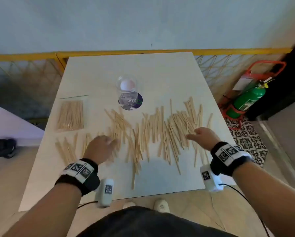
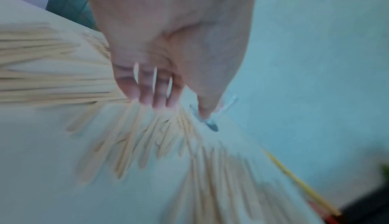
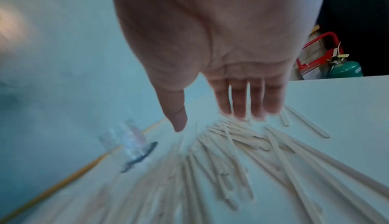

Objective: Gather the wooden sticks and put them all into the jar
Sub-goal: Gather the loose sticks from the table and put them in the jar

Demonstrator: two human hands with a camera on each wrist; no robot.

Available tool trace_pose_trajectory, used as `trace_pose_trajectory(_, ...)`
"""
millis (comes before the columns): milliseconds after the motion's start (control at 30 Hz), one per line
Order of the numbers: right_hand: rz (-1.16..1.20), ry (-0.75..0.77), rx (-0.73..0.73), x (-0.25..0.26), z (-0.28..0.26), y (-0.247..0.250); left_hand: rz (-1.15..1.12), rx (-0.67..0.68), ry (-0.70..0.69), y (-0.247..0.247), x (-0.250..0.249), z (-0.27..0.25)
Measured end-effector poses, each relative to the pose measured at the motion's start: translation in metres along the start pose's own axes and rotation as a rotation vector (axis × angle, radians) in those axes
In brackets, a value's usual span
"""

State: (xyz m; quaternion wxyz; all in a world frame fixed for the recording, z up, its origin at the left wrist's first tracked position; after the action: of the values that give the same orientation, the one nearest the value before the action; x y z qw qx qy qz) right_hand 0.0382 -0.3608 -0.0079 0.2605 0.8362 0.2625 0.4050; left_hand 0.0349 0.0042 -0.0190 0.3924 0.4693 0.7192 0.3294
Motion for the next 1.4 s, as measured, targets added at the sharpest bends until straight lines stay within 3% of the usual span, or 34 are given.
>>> trace_pose_trajectory(67,-0.032,-0.143,-0.148,-0.004,0.023,0.008,0.005,-0.038,0.282,-0.003,-0.003,0.018)
trace_pose_trajectory(100,-0.033,-0.217,-0.175,-0.007,0.034,0.01,0.001,0.009,0.385,-0.009,-0.007,0.024)
trace_pose_trajectory(167,-0.028,-0.297,-0.188,-0.01,0.054,0.01,0.009,0.055,0.443,-0.021,-0.023,0.032)
trace_pose_trajectory(333,-0.068,-0.261,-0.143,-0.007,0.079,0.0,0.104,-0.021,0.337,-0.043,-0.074,0.04)
trace_pose_trajectory(500,-0.158,-0.047,-0.137,0.015,0.071,-0.029,0.179,-0.058,0.261,-0.062,-0.117,0.04)
trace_pose_trajectory(767,-0.027,0.139,-0.072,0.036,0.077,-0.049,0.118,-0.088,0.172,-0.054,-0.133,0.061)
trace_pose_trajectory(933,0.004,0.049,-0.05,0.047,0.085,-0.054,0.002,-0.034,0.141,-0.045,-0.122,0.071)
trace_pose_trajectory(1067,-0.047,-0.02,-0.007,0.055,0.087,-0.063,0.042,0.015,0.014,-0.041,-0.125,0.078)
trace_pose_trajectory(1233,0.036,-0.121,-0.016,0.061,0.092,-0.069,0.023,0.044,-0.046,-0.039,-0.126,0.084)
trace_pose_trajectory(1400,0.095,-0.177,-0.018,0.064,0.092,-0.069,-0.128,0.152,-0.009,-0.041,-0.114,0.096)
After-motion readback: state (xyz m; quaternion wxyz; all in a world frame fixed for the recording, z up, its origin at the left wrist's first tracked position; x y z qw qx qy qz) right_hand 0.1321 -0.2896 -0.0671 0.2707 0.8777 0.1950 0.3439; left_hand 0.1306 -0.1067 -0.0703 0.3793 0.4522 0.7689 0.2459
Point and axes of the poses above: each hand's wrist, its own z-axis towards the middle knuckle, its own y-axis out of the back of the hand, x = y × z, the point moved 4 cm from there along z, towards the middle knuckle, and after that the axes turned 13 degrees about z, right-handed, at the moved point
